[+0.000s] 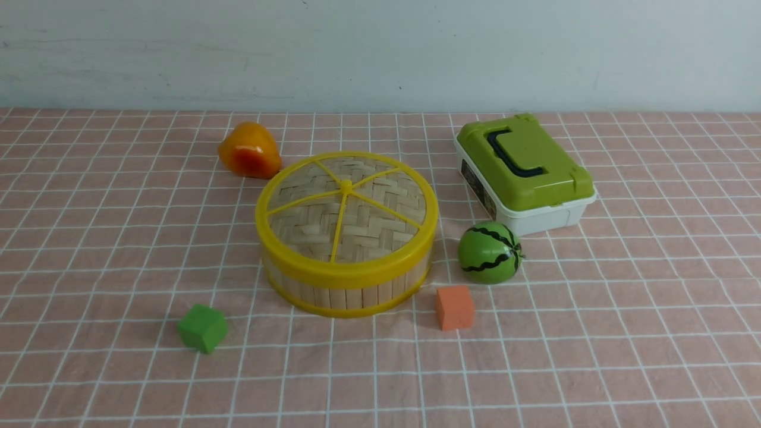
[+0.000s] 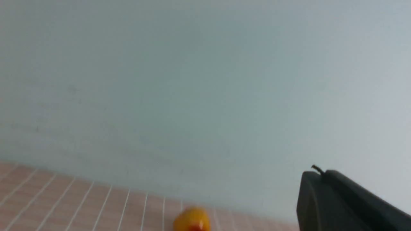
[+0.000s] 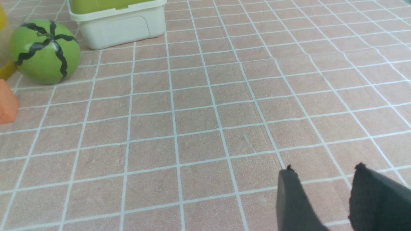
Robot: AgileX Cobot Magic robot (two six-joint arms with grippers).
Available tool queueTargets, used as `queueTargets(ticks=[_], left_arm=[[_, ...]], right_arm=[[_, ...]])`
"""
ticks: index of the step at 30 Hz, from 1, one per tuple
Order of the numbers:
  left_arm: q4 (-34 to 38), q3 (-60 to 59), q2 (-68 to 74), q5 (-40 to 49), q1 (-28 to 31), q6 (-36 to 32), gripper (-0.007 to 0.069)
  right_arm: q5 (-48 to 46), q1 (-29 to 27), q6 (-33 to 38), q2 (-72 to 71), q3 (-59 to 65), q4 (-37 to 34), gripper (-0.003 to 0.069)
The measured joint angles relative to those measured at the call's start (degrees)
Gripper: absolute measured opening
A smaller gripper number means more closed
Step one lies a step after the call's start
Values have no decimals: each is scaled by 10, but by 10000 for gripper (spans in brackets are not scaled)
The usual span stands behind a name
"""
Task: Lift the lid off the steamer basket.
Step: Use the left arm to lift the lid of the steamer
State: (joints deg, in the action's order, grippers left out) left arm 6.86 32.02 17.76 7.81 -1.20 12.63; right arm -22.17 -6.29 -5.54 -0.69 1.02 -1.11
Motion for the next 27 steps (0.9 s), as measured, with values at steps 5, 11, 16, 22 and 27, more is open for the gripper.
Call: queueTargets(ticks=[5,11,16,22,27], left_arm=[[-15,112,191,178,0,-23,-13],[-42,145,312,212,0,-28,-13],[21,227,434,293,-31,-83,-13],[70,352,569,357,-112,-120,-13],[69,447,670,378,-168,-117,-13]], right_arm=[[0,0,0,0,0,0,241],[0,0,0,0,0,0,241],[0,0,0,0,0,0,241],[0,0,0,0,0,0,241],[0,0,0,0,0,0,241]])
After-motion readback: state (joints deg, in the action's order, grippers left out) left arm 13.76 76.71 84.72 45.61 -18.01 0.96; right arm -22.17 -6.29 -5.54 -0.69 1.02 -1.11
